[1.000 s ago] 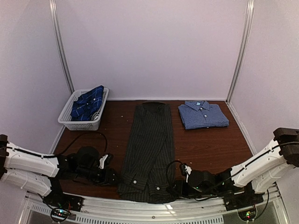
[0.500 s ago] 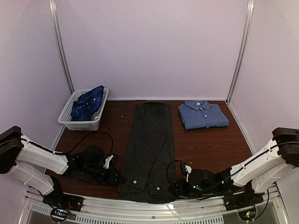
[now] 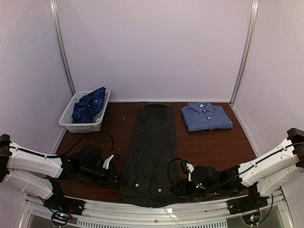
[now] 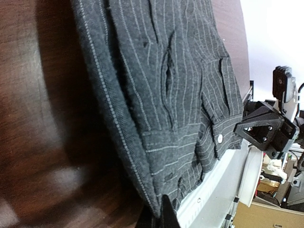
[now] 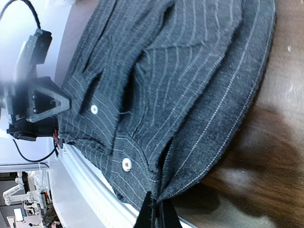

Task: Fold and stack the long sleeve shirts
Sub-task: Pick up the rectangle-folded shirt from the center of the board, then fold the rectangle-folded shirt at the center of the board.

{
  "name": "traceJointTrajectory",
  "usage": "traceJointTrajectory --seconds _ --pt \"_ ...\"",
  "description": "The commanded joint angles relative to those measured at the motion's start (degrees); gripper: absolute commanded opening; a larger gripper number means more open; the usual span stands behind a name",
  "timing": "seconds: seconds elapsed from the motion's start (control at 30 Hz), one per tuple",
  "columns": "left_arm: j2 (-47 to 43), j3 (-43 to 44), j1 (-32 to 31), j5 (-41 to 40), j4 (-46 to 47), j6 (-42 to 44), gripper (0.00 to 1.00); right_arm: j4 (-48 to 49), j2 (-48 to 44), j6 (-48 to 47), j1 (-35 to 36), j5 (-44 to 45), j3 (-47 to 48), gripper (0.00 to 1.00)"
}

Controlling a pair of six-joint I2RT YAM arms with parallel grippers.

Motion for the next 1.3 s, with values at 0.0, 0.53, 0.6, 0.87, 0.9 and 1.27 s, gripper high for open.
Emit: traceJointTrajectory --seconds 0.0,0.53,0.6,0.87,0.9,1.27 --pt "-2.6 4.1 1.1 1.5 -3.0 -0.6 0.0 -4.9 -4.6 -3.6 -2.1 3.0 3.8 0.0" --pt "16.8 22.9 22.3 12.3 6.3 -0.5 0.0 -1.3 3.6 -18.1 -29.7 -6.9 18.9 0.0" --pt "22.3 25.9 24.7 13.0 8.6 -0.5 0.0 -0.3 7.5 -19.3 -33.0 -8.4 21.2 0.0" --pt "39.2 34.2 25.9 12.4 10.3 0.8 0.0 0.2 23.7 -23.5 -38.9 -12.9 29.4 0.0" --pt "40.1 34.1 25.9 12.0 10.5 0.7 0.0 -0.2 25.6 -24.1 -39.0 -13.4 30.6 0.0" --pt "39.9 27.5 24.2 11.9 13.6 0.9 0.0 0.6 30.8 -23.1 -35.4 -15.0 29.2 0.0"
